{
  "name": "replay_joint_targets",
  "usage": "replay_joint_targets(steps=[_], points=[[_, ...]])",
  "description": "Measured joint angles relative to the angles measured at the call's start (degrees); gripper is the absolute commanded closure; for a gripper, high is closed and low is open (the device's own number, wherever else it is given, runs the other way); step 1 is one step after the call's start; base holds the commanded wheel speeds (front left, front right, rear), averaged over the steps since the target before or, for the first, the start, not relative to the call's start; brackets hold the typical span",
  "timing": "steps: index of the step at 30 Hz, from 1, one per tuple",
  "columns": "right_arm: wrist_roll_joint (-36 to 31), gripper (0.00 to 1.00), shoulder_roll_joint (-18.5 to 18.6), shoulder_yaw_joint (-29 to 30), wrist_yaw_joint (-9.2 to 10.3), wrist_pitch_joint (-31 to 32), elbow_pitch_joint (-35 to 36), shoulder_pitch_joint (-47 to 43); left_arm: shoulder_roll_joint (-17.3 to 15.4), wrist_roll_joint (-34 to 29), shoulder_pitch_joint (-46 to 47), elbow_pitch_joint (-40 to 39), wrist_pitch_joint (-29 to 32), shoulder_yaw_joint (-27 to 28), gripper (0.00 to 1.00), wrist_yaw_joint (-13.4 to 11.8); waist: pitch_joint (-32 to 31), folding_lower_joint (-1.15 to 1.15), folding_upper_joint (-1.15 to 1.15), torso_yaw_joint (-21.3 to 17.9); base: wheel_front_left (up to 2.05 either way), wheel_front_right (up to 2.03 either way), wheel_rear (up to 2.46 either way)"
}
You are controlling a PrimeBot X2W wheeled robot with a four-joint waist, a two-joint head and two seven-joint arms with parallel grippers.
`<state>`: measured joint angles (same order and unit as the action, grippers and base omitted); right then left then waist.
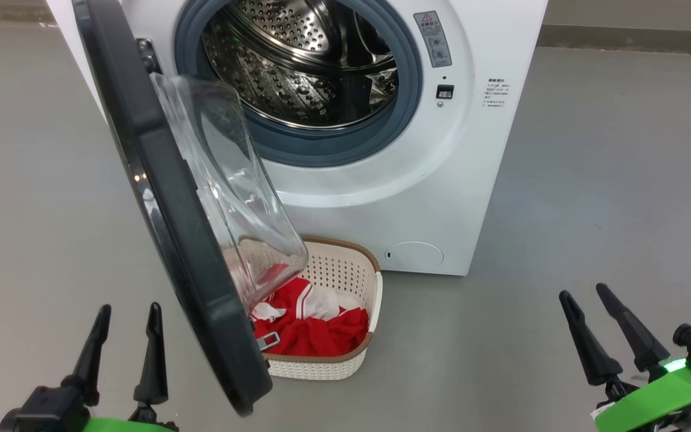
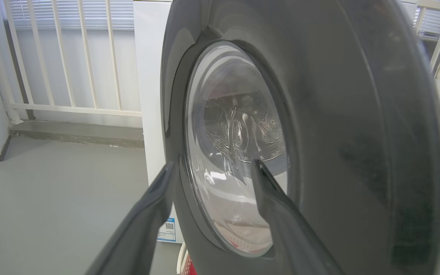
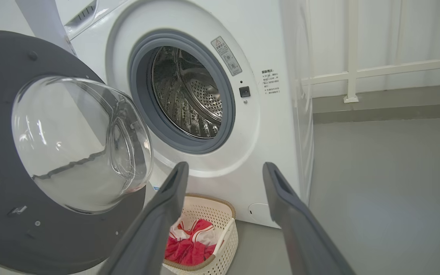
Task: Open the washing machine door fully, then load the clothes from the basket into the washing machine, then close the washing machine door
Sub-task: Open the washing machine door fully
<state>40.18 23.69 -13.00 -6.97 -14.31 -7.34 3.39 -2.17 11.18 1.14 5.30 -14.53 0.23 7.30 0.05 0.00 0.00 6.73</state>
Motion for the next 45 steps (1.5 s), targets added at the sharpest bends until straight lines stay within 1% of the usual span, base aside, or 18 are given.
replay_joint_targets(steps=[7,19,45], points=[[-3.1,0.00,-2.4,1.7,0.00,0.0,-0.9,-1.4,0.0,0.0,0.0,-0.3,0.0,0.4,0.00,0.0,0.2,0.00,0.00,0.1,0.00,0.00,0.00],[-4.8,0.00,-2.6,2.3,0.00,0.0,-1.0,-1.4,0.0,0.0,0.0,-0.3,0.0,0.6,0.00,0.0,0.5,0.00,0.00,0.3,0.00,0.00,0.00],[-4.8,0.00,-3.1,2.7,0.00,0.0,-1.1,-1.4,0.0,0.0,0.0,-0.2,0.0,0.6,0.00,0.0,1.0,0.00,0.00,0.3,0.00,0.00,0.00]])
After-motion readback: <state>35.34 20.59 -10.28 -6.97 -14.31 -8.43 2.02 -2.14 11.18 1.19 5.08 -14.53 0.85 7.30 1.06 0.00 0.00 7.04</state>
